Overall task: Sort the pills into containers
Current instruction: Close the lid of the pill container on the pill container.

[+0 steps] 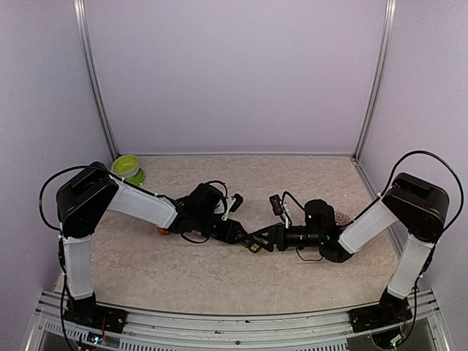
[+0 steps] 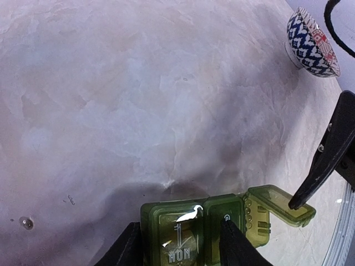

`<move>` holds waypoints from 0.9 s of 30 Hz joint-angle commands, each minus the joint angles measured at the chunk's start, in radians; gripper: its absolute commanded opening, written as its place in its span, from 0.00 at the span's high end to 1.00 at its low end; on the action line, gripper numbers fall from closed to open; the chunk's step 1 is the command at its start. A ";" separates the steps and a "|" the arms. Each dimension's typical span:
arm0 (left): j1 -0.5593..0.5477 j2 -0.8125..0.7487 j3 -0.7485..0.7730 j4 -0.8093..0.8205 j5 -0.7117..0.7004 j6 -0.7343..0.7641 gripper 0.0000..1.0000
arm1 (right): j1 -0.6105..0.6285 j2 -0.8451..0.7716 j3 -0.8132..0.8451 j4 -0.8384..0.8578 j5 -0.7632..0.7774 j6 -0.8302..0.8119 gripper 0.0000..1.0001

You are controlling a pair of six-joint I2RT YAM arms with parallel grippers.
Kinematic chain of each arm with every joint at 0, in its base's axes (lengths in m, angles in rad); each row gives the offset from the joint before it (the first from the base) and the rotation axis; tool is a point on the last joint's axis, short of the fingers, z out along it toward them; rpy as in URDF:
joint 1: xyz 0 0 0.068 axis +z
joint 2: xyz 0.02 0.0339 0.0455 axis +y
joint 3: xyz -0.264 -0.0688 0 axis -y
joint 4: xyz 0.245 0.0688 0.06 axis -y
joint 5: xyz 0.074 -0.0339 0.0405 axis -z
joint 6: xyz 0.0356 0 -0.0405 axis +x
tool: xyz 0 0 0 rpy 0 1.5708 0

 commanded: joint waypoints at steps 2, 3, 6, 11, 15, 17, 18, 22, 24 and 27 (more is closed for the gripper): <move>0.005 0.039 0.000 -0.054 -0.020 0.001 0.55 | -0.005 0.023 -0.015 0.028 -0.035 0.011 0.32; 0.006 0.041 -0.003 -0.053 -0.020 -0.001 0.55 | -0.005 0.026 -0.014 0.020 -0.034 0.013 0.35; 0.007 0.041 -0.003 -0.054 -0.023 -0.001 0.55 | -0.004 0.038 -0.015 0.015 -0.033 0.018 0.41; 0.008 0.041 -0.003 -0.056 -0.024 -0.001 0.55 | -0.003 0.061 -0.018 0.012 -0.033 0.026 0.52; 0.008 0.038 -0.005 -0.056 -0.025 0.000 0.55 | -0.003 0.064 -0.014 -0.012 -0.019 0.020 0.56; 0.010 0.038 -0.005 -0.056 -0.026 -0.001 0.55 | -0.002 0.061 -0.011 -0.028 -0.010 0.015 0.57; 0.010 0.039 -0.005 -0.056 -0.025 -0.001 0.55 | -0.002 0.063 -0.006 -0.036 -0.008 0.012 0.57; 0.010 0.038 -0.008 -0.057 -0.030 -0.001 0.55 | -0.002 0.075 0.003 -0.039 -0.015 0.013 0.59; 0.010 0.037 -0.006 -0.059 -0.031 -0.001 0.55 | -0.001 0.080 0.010 -0.041 -0.018 0.016 0.59; 0.010 0.038 -0.006 -0.059 -0.031 -0.001 0.55 | 0.003 0.088 0.017 -0.047 -0.017 0.016 0.59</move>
